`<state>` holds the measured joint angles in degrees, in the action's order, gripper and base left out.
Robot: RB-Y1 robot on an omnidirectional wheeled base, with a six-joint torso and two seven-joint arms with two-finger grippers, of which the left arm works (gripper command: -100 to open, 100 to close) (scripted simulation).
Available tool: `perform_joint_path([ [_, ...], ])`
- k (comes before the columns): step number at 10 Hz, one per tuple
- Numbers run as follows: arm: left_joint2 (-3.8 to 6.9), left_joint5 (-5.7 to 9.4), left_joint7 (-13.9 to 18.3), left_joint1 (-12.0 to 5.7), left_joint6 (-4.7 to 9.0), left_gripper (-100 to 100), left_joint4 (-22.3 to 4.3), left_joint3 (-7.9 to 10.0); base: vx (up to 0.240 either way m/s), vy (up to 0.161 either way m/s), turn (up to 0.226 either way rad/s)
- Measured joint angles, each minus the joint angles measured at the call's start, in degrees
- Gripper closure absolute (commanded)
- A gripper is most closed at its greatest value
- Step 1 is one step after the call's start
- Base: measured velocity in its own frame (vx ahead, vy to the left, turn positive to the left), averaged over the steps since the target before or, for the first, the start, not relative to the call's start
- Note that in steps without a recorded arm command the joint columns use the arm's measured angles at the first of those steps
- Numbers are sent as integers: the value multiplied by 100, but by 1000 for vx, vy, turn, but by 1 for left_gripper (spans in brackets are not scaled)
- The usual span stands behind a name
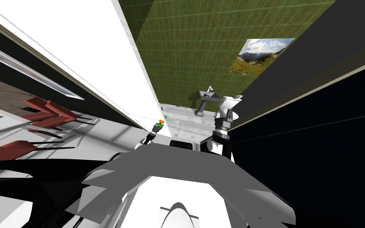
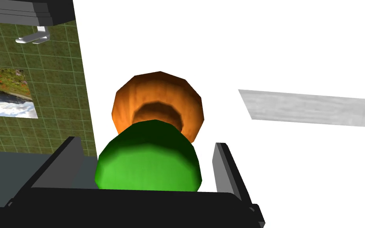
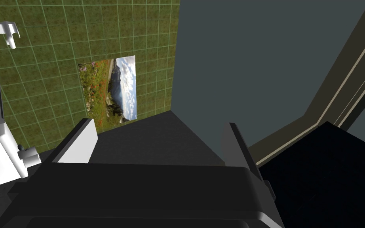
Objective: Pull the door open
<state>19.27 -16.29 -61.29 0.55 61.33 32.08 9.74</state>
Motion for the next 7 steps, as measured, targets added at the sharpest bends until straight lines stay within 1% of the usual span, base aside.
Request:
perform_joint_path([
  [6, 2, -6, -4, 3, -31, 100, 13, -5, -11, 1, -1],
  [7, 9, 5, 74, -9, -30, 100, -2, -17, -11, 6, 0],
])
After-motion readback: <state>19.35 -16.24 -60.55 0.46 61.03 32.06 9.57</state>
